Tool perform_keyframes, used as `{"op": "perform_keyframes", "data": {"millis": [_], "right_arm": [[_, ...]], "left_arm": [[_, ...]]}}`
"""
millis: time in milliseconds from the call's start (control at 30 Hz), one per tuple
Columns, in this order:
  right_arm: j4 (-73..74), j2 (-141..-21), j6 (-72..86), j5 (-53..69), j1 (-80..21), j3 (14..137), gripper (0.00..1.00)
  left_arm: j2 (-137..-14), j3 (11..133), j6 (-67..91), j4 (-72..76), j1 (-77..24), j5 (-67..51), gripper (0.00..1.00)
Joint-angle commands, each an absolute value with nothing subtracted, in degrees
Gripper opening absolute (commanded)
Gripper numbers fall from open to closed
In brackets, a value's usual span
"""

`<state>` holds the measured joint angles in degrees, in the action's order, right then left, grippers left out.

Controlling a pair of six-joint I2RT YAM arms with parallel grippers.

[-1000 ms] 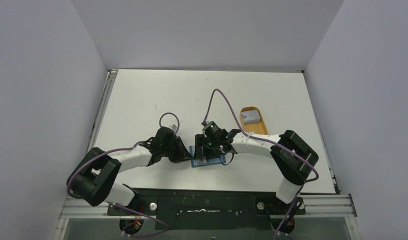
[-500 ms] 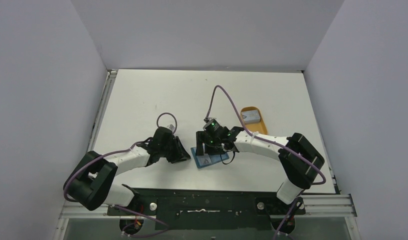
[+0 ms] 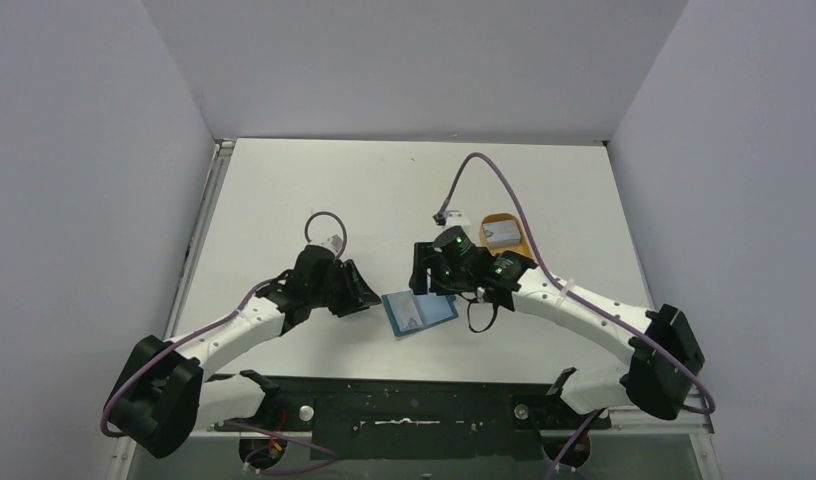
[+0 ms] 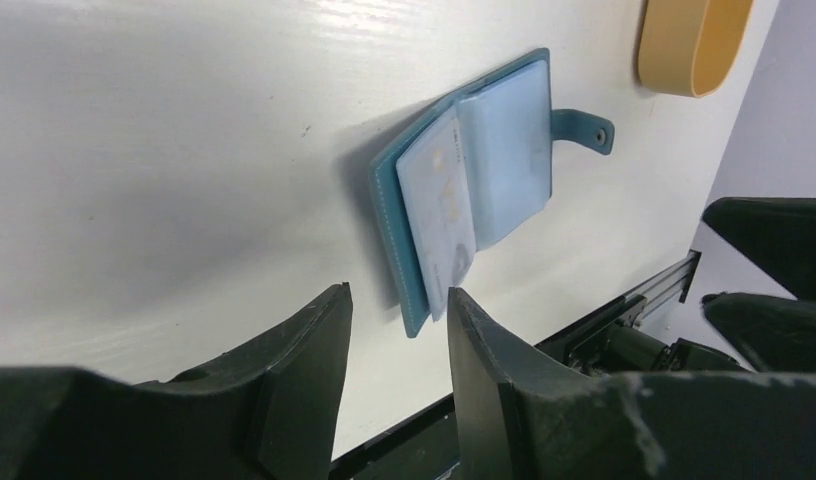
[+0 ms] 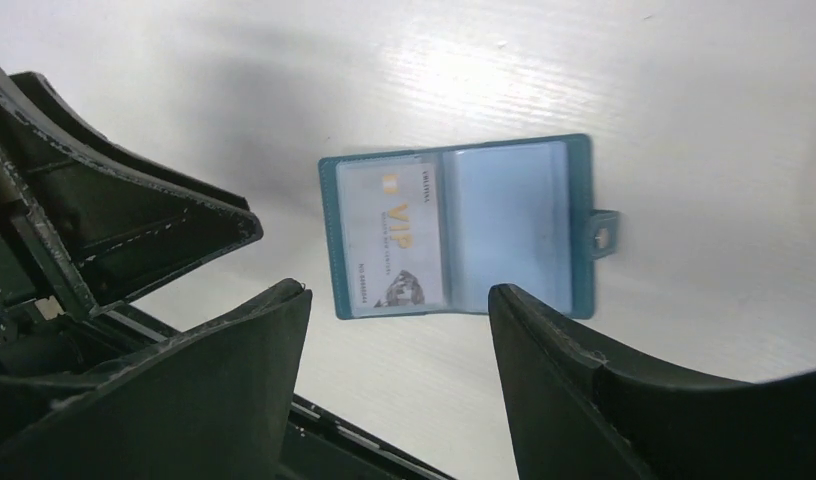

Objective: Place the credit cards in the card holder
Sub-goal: Insert the credit card into the card holder, then adjust the card holder at the center of the board.

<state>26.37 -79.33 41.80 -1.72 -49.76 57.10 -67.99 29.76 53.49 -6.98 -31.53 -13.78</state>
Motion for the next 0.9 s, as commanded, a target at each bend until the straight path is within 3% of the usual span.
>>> {"op": "perform_keyframes", "data": {"millis": [0,200,533,867], "right_arm": [[30.54,-75.24,37.45,-6.11,-45.53,54.40,0.66],[25.86,-74.43,35.62,-0.58,-40.04,47.25,0.65],[12.63,-80.44,43.81,5.99,-40.07,40.62,0.65],[9.38,-83.38,49.74,5.05,-45.65,39.13,0.65]], "left_arm": [[-68.50,32.90,51.43,-7.43,-31.29,-14.94,0.40],[-70.73,33.13,51.54,-5.97,-31.55,-16.97,0.55],[-67.85,32.79,51.51,-7.95,-31.64,-15.86,0.59],[-63.43,31.78,51.12,-12.73,-31.38,-12.94,0.66]]}}
